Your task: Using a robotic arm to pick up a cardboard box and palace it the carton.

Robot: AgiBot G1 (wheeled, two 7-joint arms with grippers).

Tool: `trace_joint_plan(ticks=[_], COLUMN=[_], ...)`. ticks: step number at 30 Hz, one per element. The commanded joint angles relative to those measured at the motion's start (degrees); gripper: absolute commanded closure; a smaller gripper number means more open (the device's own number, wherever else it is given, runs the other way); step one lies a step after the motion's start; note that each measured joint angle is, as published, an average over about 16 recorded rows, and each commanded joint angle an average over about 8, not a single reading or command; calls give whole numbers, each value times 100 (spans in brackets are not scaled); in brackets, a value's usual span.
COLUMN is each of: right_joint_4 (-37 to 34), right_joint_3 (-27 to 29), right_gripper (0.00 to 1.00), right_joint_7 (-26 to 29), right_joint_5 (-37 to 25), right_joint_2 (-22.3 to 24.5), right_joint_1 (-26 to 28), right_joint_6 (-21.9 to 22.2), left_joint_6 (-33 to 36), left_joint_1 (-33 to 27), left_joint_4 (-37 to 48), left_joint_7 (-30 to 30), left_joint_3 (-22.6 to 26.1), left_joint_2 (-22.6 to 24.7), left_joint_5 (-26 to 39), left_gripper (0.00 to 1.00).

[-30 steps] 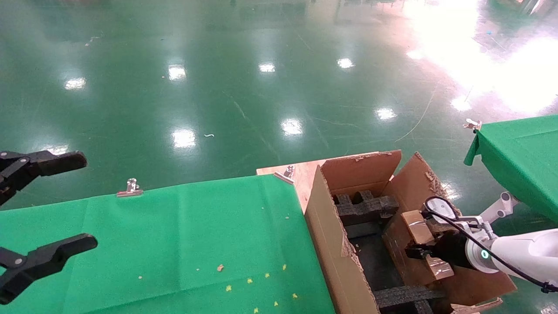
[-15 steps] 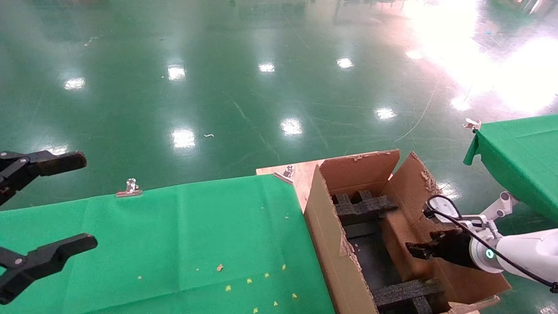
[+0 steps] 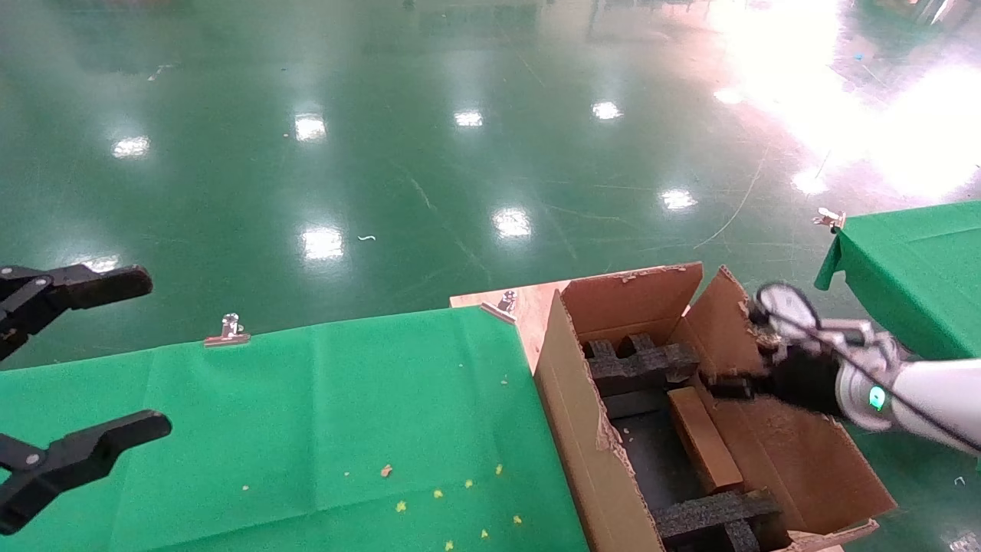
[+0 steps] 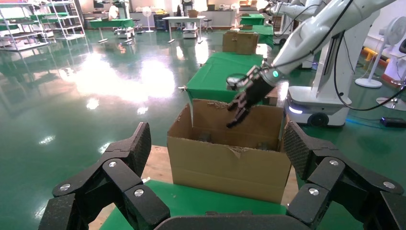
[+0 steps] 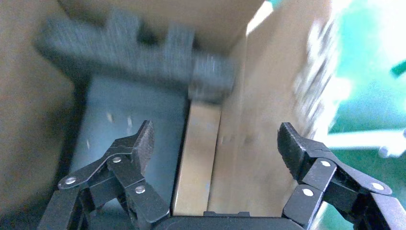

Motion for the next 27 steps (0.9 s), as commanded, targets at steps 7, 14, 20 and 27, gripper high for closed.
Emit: trace_joint_plan(ticks=[7, 14, 20, 27], right_joint_4=[339, 383, 389, 384], right_joint_3=[201, -161, -576, -622], right_gripper=[0, 0, 0, 0], right_joint_7=[-342, -301, 195, 243], right_joint_5=[28, -35, -701, -839], right_joint_2=[-71, -492, -651, -660], right_joint_1=[530, 475, 449, 434], right_joint_6=[442, 1960, 3266, 3488], left_joint_6=[0, 0, -1, -2], left_joint_1=[0, 0, 1, 1], left_joint_4=[0, 0, 1, 2], left_joint_7=[0, 0, 0, 0], left_joint_3=[0, 0, 0, 0], left_joint_2=[0, 0, -1, -2], left_joint_5=[0, 0, 0, 0], left_gripper=[0, 0, 0, 0])
